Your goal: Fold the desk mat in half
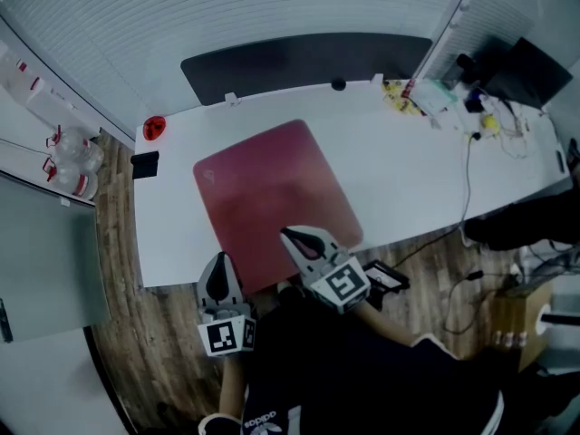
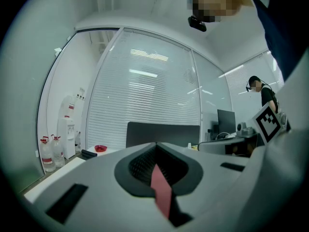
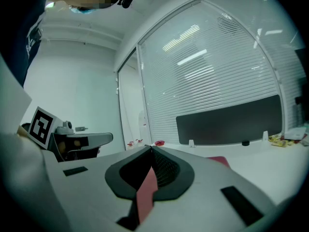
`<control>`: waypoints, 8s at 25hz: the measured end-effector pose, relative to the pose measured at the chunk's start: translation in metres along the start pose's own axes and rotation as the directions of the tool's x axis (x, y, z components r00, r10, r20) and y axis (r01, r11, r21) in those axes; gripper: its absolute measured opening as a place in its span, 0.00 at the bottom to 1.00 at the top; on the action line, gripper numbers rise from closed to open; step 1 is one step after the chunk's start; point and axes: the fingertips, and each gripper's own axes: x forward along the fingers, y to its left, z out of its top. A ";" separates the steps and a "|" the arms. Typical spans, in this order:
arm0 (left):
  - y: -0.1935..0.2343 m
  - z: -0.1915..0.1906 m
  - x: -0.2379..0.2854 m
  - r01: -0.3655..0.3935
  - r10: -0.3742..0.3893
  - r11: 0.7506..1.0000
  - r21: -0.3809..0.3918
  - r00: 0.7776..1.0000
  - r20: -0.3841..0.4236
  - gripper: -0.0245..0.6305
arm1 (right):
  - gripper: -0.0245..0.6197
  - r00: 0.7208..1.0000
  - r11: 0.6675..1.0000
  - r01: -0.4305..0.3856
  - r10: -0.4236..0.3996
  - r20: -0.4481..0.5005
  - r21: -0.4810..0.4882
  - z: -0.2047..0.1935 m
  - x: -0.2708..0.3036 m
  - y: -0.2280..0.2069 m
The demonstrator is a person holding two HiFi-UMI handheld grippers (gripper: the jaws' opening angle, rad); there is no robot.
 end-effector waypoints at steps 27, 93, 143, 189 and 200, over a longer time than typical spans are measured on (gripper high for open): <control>0.009 -0.031 -0.028 -0.023 0.019 0.998 -0.054 0.998 -0.064 0.04 | 0.04 0.998 0.999 -0.042 0.041 -0.041 -0.013 -0.015 0.008 0.032; 0.088 -0.103 -0.114 -0.208 0.173 0.965 -0.160 0.963 -0.209 0.04 | 0.33 0.739 0.650 -0.555 0.098 -0.667 -0.519 -0.250 0.062 0.175; 0.088 -0.087 -0.079 -0.115 0.088 0.980 -0.163 0.982 -0.165 0.04 | 0.13 0.863 0.859 -0.301 0.061 -0.501 -0.414 -0.175 0.082 0.125; 0.016 -0.042 0.081 -0.090 0.077 0.990 -0.107 0.990 -0.118 0.04 | 0.09 0.932 0.902 -0.226 0.091 -0.350 -0.368 -0.057 0.141 -0.087; 0.004 -0.041 0.099 -0.131 0.120 0.985 -0.110 0.987 -0.105 0.04 | 0.09 0.941 0.895 -0.227 0.101 -0.322 -0.384 -0.039 0.150 -0.127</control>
